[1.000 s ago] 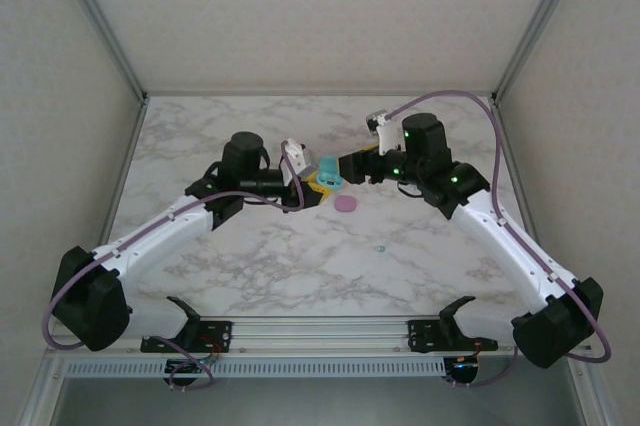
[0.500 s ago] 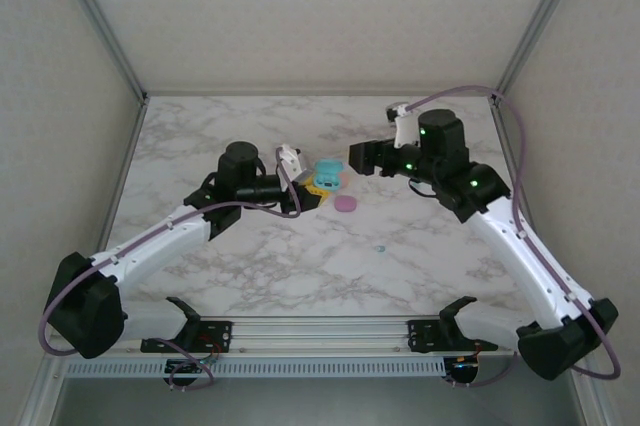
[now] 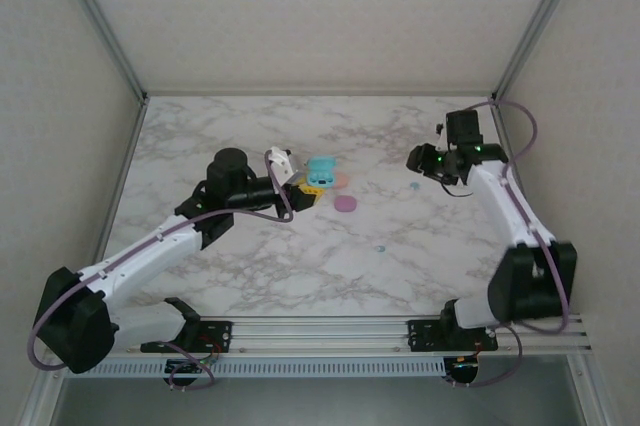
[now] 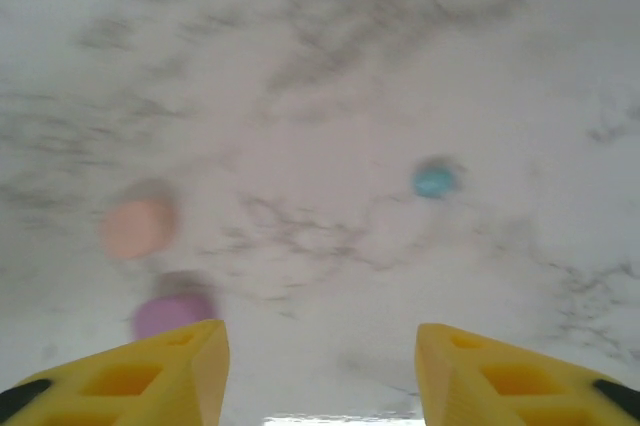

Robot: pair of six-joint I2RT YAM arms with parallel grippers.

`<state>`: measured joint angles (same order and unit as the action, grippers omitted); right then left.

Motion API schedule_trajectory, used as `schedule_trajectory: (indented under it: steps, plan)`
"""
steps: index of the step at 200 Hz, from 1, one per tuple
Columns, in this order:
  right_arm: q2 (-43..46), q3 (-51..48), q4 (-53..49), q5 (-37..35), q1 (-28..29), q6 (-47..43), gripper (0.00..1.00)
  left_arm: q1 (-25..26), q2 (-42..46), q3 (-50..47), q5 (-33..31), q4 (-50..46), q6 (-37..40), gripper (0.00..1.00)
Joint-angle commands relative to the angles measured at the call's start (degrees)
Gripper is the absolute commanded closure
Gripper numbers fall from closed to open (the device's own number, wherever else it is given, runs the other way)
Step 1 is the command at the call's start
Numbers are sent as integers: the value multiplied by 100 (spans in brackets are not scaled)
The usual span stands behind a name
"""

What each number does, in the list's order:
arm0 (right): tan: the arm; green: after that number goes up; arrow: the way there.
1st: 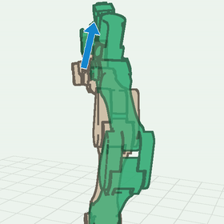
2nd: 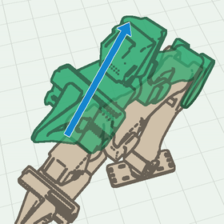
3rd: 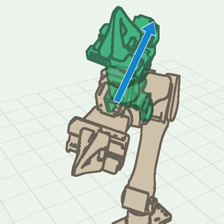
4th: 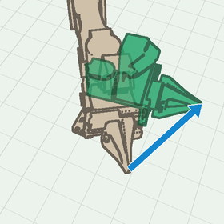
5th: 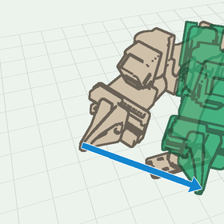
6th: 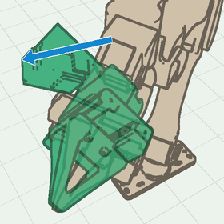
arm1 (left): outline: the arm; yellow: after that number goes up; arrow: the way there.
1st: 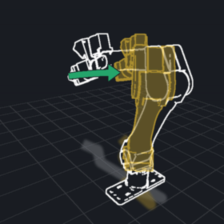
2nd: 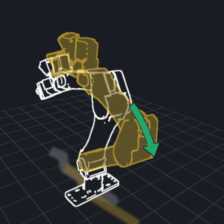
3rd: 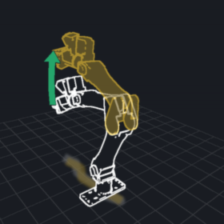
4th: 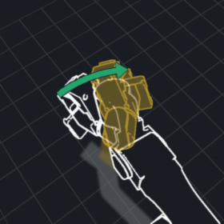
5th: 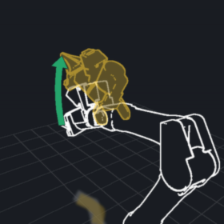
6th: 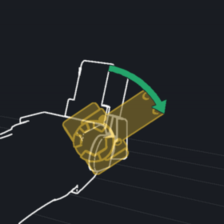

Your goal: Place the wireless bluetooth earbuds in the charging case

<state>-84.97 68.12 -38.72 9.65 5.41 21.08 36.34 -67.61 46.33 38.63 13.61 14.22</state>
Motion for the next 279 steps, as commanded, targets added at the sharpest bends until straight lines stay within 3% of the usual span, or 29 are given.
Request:
schedule_trajectory:
  steps: [1, 44, 103, 211, 279]
  plan:
    - [-670, 76, -278, 16, -169, 4, 49, 40, 234, -65, -98, 171, -82, 68]
    - [-1733, 485, -176, -369, -226, 620, 53, 33, 372, -79, -191, 90, -30, 68]
    - [-2399, 845, 75, -196, -219, 976, 55, 14, 407, -36, -233, -23, 61, 68]
    - [-2854, 1063, 80, 18, -126, 926, 62, 5, 354, 34, -251, -104, 94, 68]
    - [-3060, 1321, -133, -381, 19, 670, 65, 5, 319, 78, -233, -152, 95, 68]
